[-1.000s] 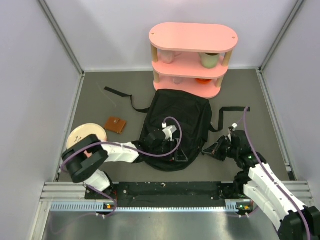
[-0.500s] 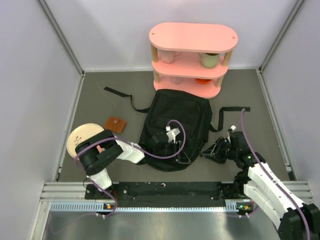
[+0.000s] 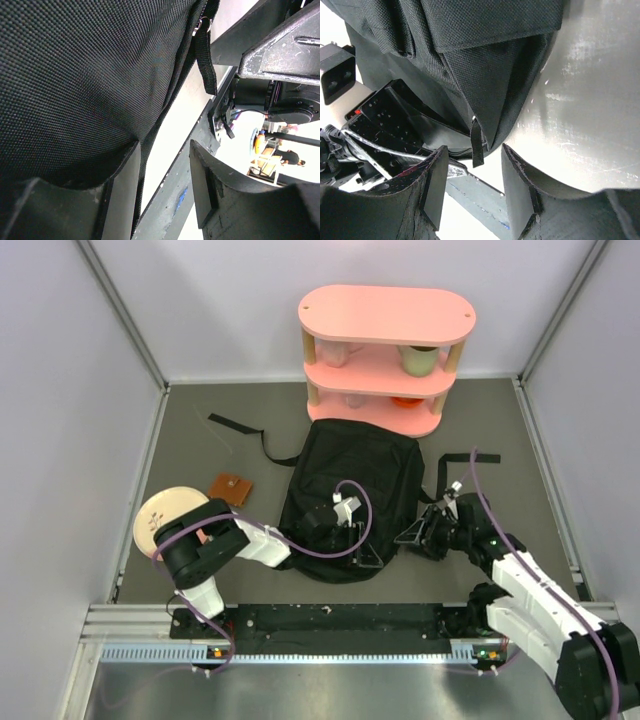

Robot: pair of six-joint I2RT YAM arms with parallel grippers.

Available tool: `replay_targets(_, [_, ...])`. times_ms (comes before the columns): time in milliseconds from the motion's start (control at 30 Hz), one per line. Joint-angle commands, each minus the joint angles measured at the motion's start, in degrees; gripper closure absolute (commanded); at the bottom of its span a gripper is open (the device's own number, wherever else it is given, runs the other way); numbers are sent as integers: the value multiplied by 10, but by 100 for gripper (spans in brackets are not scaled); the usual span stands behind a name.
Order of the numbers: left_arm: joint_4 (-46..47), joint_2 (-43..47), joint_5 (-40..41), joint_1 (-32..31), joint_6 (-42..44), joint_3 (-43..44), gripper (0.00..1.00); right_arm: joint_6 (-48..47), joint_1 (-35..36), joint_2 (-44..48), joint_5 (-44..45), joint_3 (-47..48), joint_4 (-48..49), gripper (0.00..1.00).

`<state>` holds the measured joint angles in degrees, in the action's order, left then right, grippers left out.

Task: Pack the student bag
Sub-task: Zip the student bag at the center of the board.

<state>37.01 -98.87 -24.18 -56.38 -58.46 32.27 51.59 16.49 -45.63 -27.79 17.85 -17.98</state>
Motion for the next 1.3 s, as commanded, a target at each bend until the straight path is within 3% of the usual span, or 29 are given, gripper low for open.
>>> replay_targets(0, [-6, -15, -3, -12, 6, 8, 51, 3, 16, -25, -11, 36, 33, 54])
replay_targets(167, [-6, -16, 2, -13, 4, 6, 52, 44, 80, -46, 50, 45, 27, 55])
replay_targets(433, [-5, -14, 1, -13, 4, 2, 53, 55, 85, -84, 135, 52, 20, 65])
replay_targets(633, [1, -15, 2, -13, 3, -2, 53, 52, 86, -108, 117, 61, 31, 68])
replay_targets(733, [6, -14, 3, -13, 0, -5, 53, 54, 85, -104, 118, 57, 32, 80])
replay_targets(900, [10, -16, 2, -13, -2, -6, 53, 51, 85, -109, 107, 52, 36, 89])
replay_targets(967, [10, -18, 1, -13, -1, -6, 54, 47, 85, -109, 103, 50, 37, 100])
replay_targets(1267, [-7, -25, 8, -13, 2, -5, 60, 35, 85, -76, 60, 59, 34, 100])
